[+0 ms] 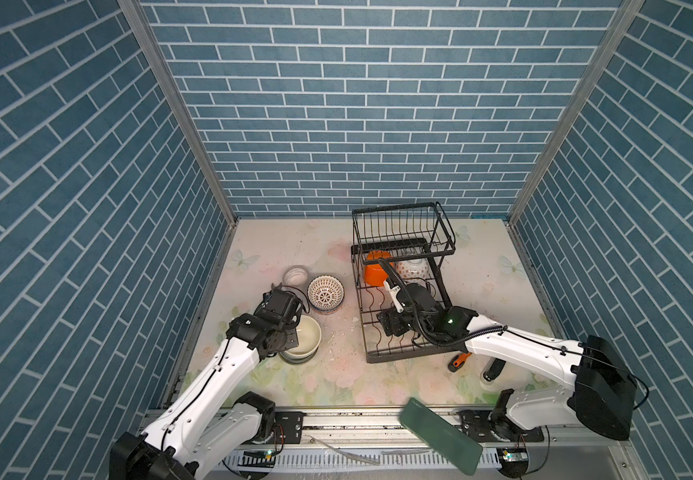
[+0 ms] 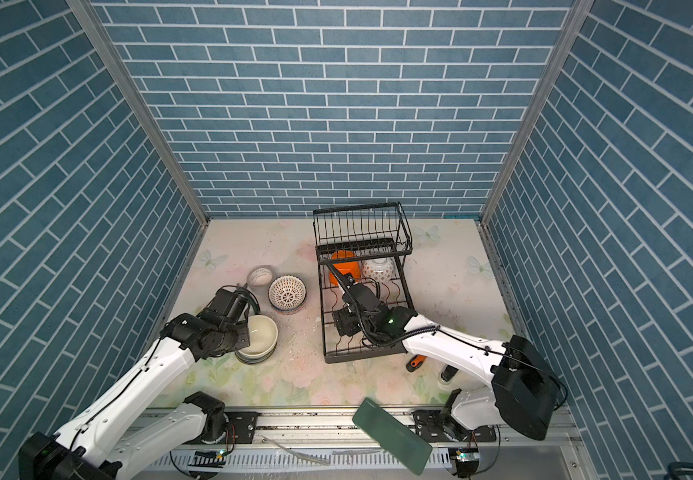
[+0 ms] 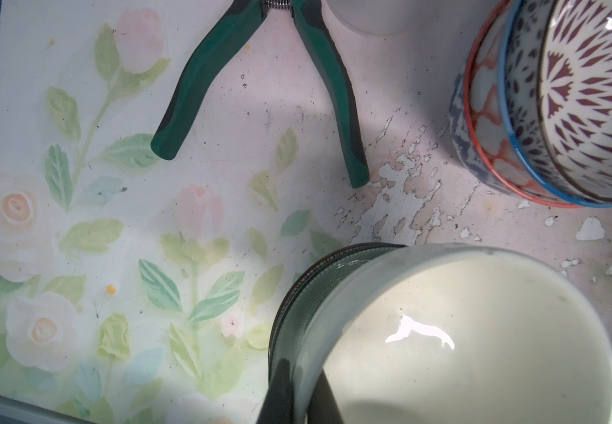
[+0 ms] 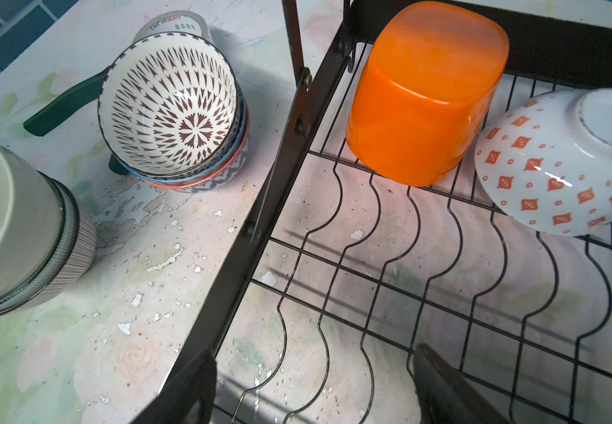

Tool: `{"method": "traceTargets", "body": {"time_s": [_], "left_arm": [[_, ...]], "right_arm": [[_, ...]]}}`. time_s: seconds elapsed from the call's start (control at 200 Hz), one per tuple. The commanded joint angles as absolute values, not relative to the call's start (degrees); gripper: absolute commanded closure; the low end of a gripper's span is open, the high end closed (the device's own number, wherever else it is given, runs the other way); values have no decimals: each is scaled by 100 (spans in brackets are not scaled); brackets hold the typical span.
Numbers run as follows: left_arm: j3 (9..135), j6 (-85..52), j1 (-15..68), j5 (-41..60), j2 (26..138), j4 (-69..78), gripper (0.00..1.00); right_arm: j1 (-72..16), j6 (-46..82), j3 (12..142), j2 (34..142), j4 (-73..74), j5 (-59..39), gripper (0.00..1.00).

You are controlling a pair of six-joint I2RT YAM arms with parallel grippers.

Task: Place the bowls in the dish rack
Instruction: 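Lift the white bowl off the green-striped bowl with the left gripper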

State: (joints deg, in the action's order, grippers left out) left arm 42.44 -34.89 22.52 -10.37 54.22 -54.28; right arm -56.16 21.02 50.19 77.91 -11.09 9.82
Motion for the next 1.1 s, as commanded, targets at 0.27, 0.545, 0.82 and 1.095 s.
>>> {"method": "traceTargets", "body": {"time_s": [0.27, 0.545, 0.82, 1.095], "left_arm": [[4498, -3305, 2232, -896, 5141, -5297, 100], [4718, -3191, 2230, -896, 4849, -5466, 100], [4901, -3215, 2250, -536, 4794, -5377, 100], [5206, -3352, 2759, -615, 5201, -5095, 100]], "right_arm": [[-5712, 2092, 5376, 7813, -1148, 927, 16], [-5809, 2067, 5617, 7865, -1204, 914, 17], [-6006, 1991, 6188, 8070, -1567, 936, 18], [-6236, 1909, 7231, 8235, -2468, 1112, 19]]}}
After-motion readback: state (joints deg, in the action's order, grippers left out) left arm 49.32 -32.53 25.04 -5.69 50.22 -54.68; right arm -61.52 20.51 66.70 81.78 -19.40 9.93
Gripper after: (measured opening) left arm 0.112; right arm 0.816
